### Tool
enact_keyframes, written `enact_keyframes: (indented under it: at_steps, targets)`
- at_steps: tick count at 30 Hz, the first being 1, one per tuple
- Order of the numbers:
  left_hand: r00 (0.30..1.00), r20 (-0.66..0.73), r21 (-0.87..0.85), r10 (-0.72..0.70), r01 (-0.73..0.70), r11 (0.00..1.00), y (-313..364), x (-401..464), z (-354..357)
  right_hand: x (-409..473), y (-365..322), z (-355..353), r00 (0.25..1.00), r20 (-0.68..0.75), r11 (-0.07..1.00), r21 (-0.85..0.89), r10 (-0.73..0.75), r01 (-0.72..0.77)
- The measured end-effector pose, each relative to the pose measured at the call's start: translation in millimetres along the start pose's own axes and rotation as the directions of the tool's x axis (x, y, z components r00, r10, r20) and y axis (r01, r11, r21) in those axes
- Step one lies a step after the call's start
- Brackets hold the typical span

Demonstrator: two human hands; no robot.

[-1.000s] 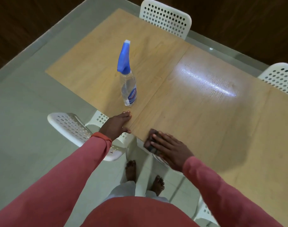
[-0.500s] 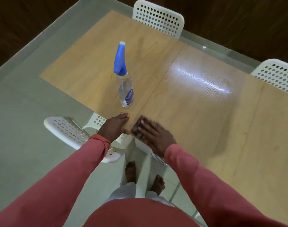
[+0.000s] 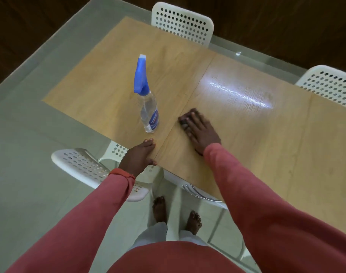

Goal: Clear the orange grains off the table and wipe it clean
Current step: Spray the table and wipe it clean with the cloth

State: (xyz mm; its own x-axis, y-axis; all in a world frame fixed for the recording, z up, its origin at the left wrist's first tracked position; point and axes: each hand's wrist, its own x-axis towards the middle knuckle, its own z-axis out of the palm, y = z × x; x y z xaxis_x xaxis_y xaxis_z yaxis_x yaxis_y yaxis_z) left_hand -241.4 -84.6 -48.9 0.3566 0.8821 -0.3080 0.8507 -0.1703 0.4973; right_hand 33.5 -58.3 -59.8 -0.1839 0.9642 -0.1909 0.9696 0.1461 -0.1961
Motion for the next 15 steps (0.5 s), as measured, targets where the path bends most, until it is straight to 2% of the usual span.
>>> enact_keyframes:
  at_steps: [4,6,8,10,12,15]
  targets:
    - [1.0,-0.013,0.007,0.012,-0.011,1.0,1,-1,-2,-71,-43,38,0.934,-0.001,0.933,-0.031,-0.358,0.358]
    - [1.0,-0.01,-0.006,0.014,-0.014,1.0,-1,0,-2,-113,-28,42,0.9,0.01,0.899,-0.041,-0.436,0.436]
    - [1.0,-0.015,-0.021,0.02,-0.02,1.0,-1,0,-2,-130,7,36,0.891,0.013,0.889,-0.06,-0.454,0.454]
    - [1.0,-0.019,-0.025,0.015,-0.016,1.0,-1,-1,-2,-117,43,28,0.943,-0.011,0.943,-0.027,-0.333,0.332]
    - [1.0,-0.023,-0.035,0.009,-0.01,0.999,-2,-1,-2,-84,64,15,0.992,-0.053,0.994,-0.009,-0.112,0.112]
    - [1.0,-0.019,-0.075,0.0,-0.002,0.997,2,1,-2,-25,49,-3,0.988,-0.069,0.991,0.001,0.135,-0.135]
